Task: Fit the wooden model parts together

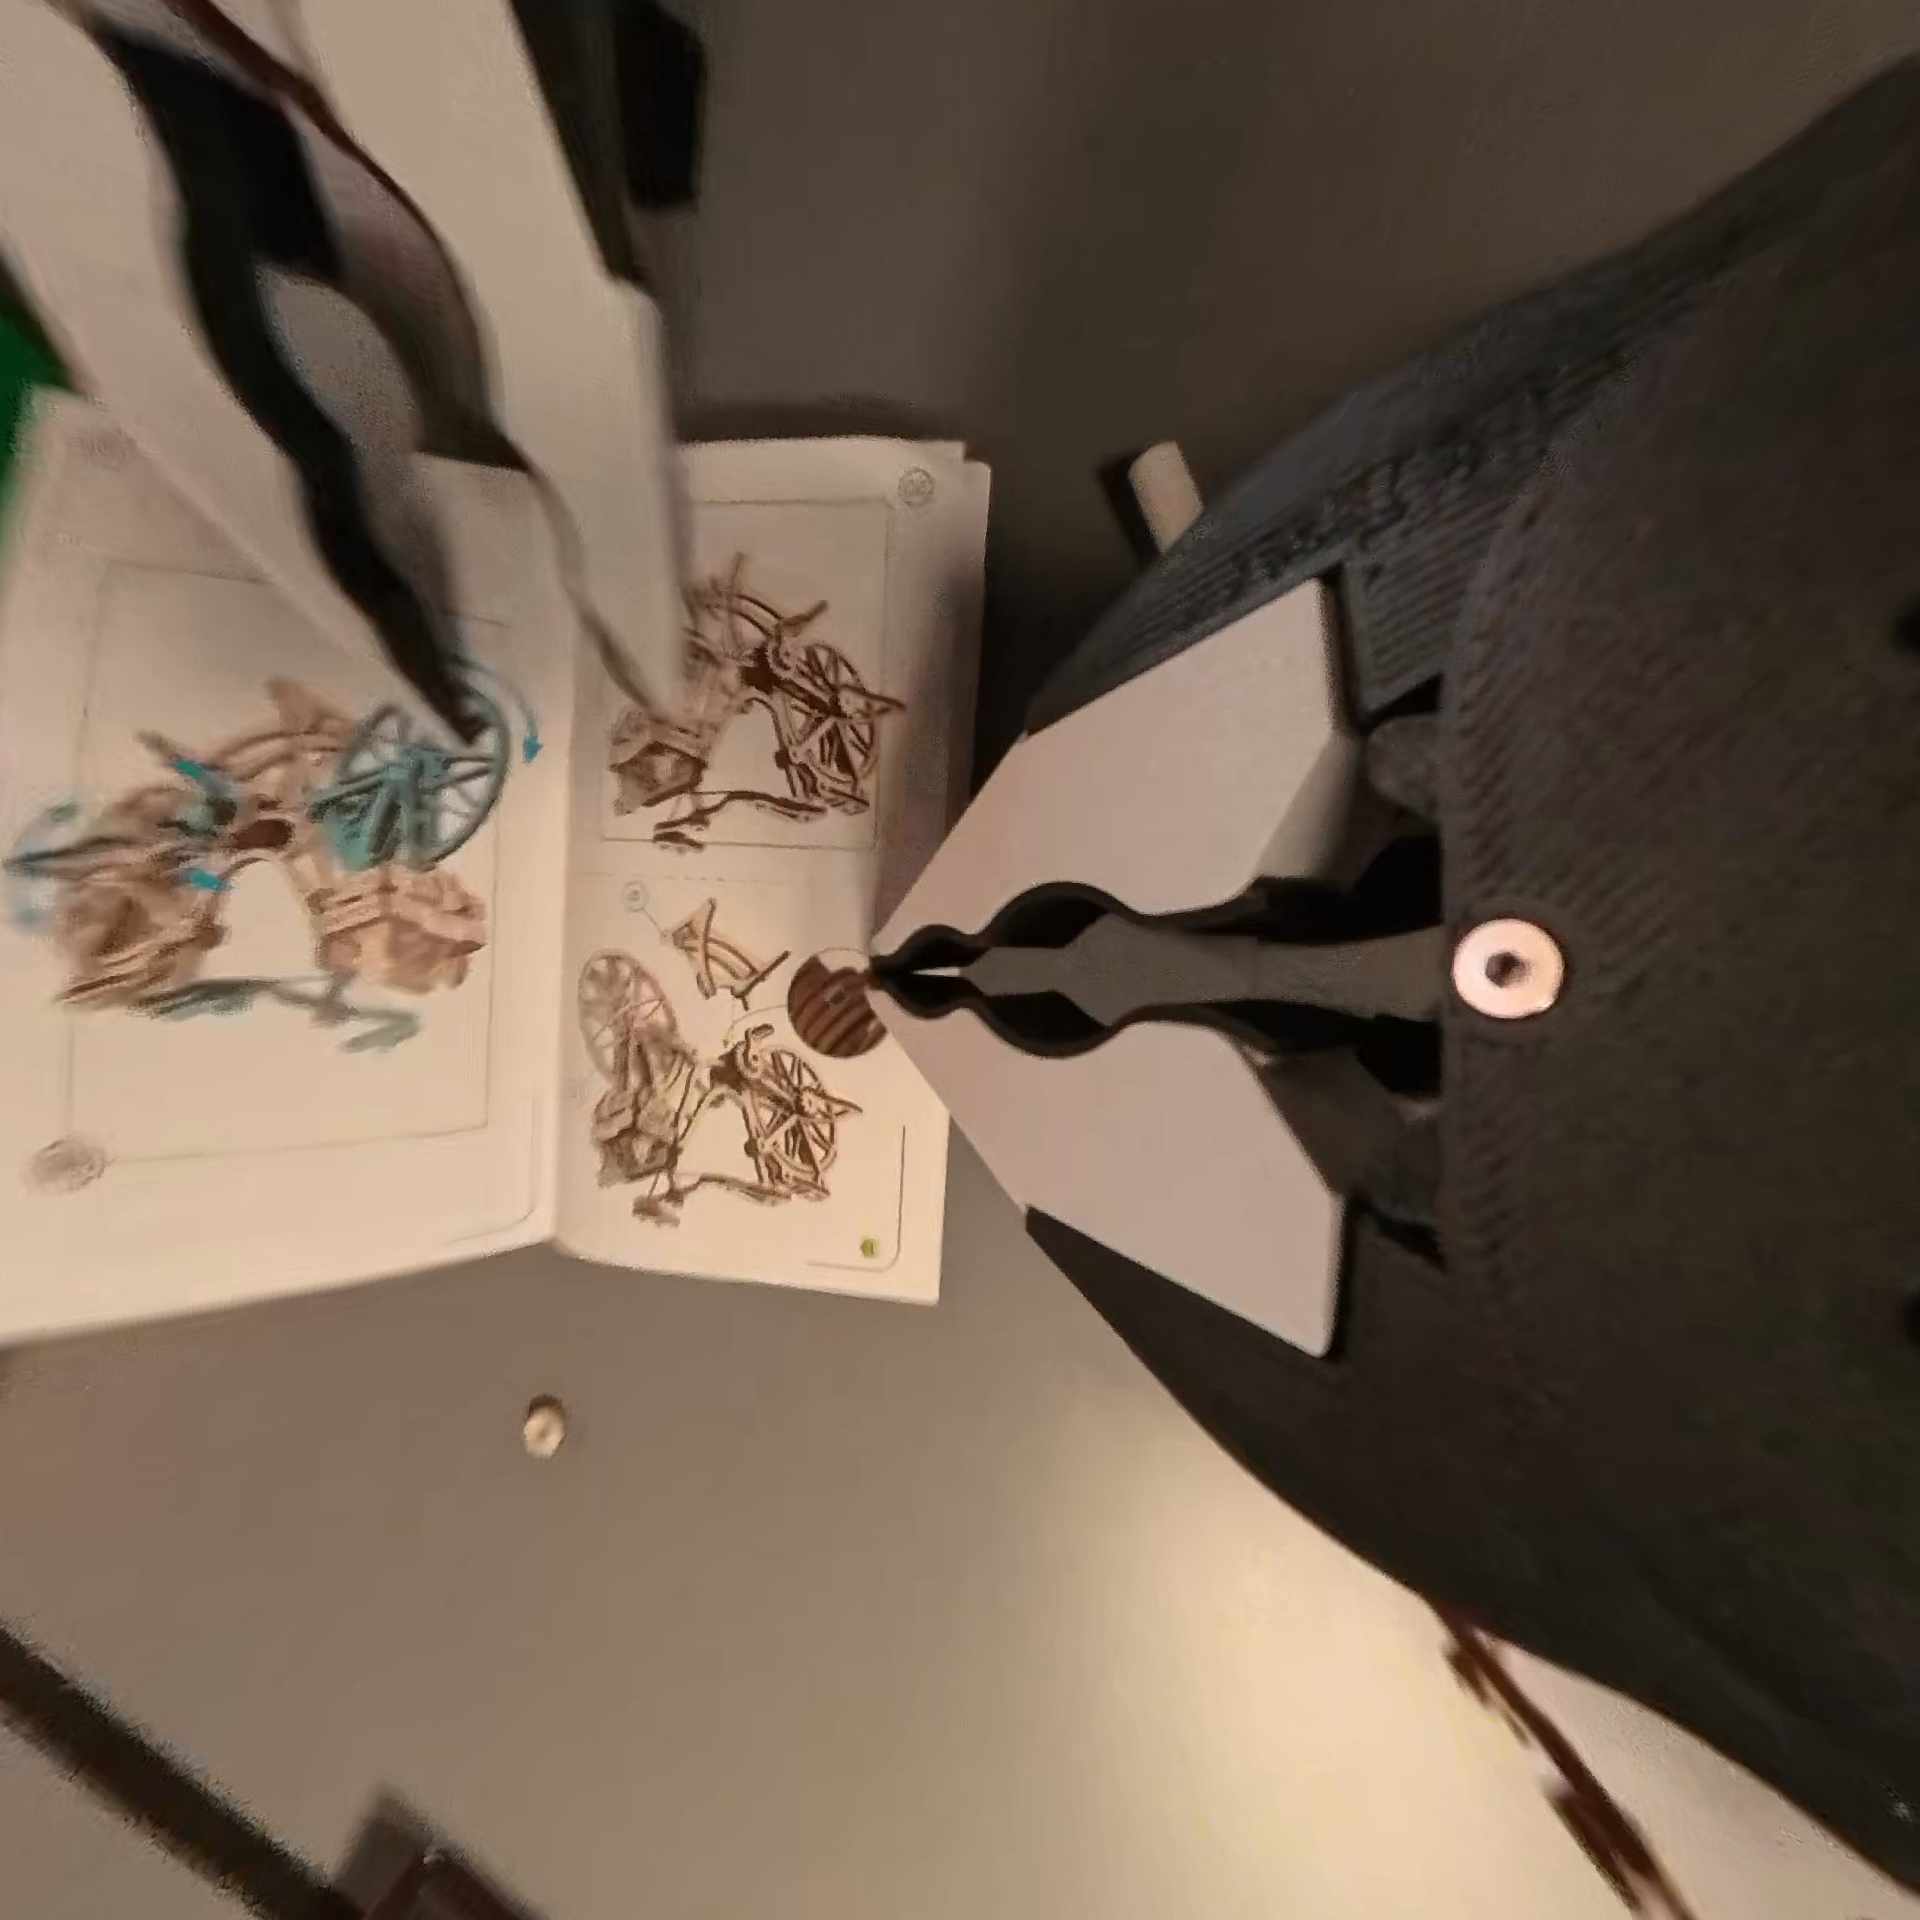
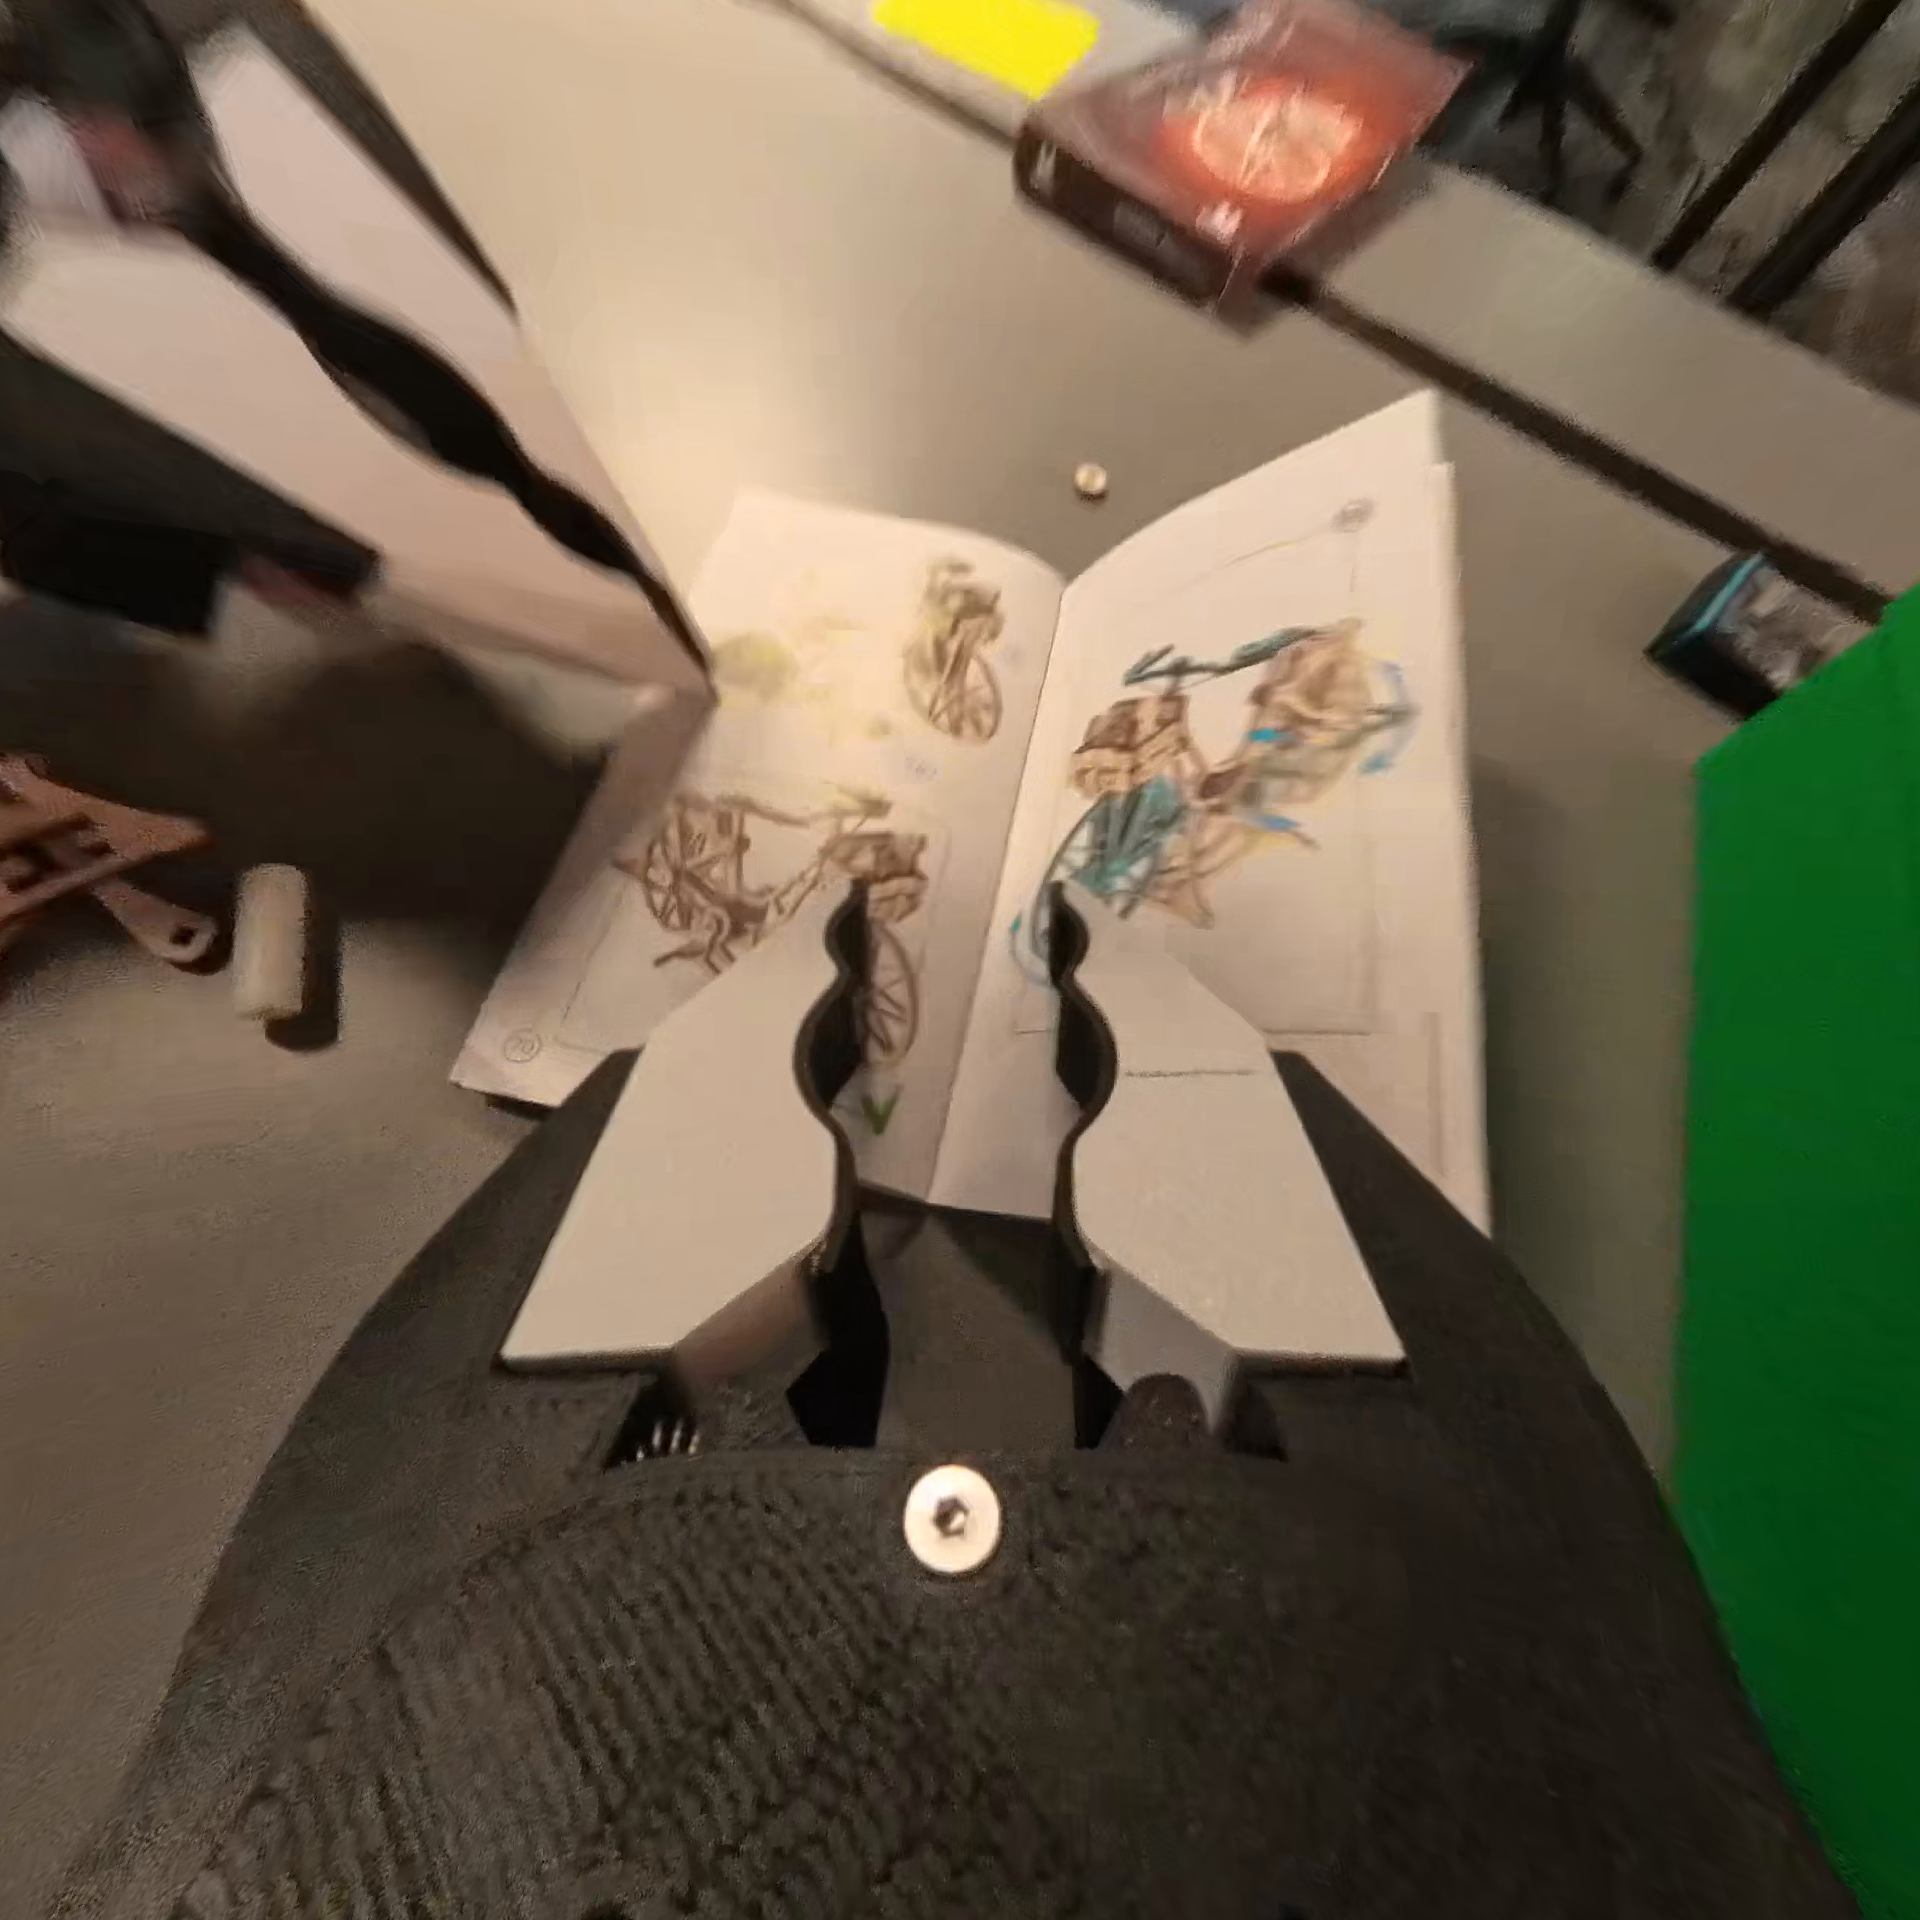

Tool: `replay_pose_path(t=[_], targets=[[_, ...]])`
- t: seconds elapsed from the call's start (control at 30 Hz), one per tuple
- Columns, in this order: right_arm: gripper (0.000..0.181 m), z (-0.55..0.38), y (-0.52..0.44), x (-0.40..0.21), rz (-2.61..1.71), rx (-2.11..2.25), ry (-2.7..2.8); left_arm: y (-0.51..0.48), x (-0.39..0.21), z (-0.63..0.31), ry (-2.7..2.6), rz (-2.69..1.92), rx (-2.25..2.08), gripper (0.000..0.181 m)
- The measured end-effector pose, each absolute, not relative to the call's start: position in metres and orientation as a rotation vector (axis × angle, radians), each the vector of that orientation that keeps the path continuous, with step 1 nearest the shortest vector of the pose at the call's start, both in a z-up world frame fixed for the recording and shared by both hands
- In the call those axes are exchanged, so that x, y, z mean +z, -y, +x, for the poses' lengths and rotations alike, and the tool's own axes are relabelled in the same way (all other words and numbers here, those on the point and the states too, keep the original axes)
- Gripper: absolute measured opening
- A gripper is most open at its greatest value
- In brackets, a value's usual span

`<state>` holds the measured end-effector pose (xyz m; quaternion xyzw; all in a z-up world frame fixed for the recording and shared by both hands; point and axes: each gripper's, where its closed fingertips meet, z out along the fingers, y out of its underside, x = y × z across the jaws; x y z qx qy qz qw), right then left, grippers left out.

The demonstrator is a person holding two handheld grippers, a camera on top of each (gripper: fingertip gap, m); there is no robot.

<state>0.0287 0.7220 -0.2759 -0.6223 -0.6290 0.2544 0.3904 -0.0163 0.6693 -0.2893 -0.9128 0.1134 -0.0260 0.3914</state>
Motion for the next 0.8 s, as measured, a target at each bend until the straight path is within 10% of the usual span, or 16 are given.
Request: replay_pose_path(t=[0.2, 0.8], targets=[[0.046, 0.027, -0.719, -0.286, -1.684, 0.628, 1.589, -0.627, -0.198, -0.047, -0.178, -1.854, -0.117, 0.0], [0.096, 0.024, -0.709, -0.29, -1.752, 0.688, 1.593, -0.578, -0.193, -0.077, -0.148, -1.551, 0.095, 0.007]])
